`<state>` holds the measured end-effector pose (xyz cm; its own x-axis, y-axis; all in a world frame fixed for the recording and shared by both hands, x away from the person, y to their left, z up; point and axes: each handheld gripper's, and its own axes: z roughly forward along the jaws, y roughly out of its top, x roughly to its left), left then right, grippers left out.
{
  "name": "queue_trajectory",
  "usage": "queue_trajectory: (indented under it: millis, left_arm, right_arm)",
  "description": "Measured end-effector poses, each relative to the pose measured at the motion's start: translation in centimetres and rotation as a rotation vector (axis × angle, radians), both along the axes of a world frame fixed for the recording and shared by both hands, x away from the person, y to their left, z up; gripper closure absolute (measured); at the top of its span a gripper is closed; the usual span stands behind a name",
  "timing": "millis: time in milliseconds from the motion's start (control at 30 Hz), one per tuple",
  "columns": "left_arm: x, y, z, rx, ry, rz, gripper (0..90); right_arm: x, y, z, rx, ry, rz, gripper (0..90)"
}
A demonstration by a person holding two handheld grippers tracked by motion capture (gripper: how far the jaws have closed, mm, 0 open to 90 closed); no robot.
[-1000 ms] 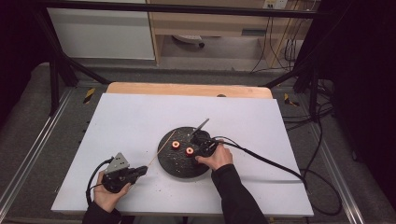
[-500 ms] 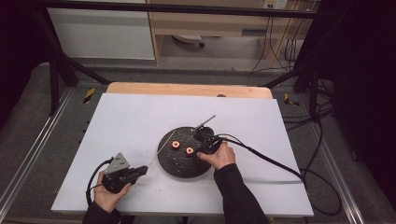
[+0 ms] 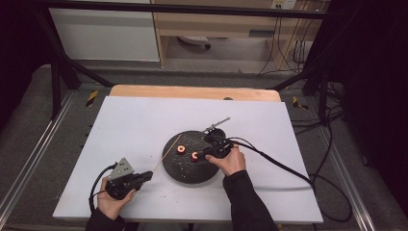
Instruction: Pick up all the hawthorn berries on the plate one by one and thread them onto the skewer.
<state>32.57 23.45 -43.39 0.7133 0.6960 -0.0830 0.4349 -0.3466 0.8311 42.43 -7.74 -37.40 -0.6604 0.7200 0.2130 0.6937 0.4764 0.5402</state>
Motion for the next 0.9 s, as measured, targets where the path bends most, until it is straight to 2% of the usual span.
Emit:
queue_trajectory:
  millis: [333,800,900]
  left_arm:
    - [-0.1,-0.3,-0.1,-0.002,-0.003,0.000,88.0]
    - [-0.3,-0.7,-0.1,-0.012,-0.004,0.005,87.9]
    - [-0.3,-0.8,-0.2,-0.011,-0.004,0.005,87.9]
  right_arm:
    - [-0.6,-1.5,-0.2,0.101,-0.058,-0.041,62.5]
    - [-2.0,-2.8,-1.4,0.278,-0.151,-0.118,62.5]
    - [-2.2,-3.0,-1.7,0.297,-0.165,-0.127,62.6]
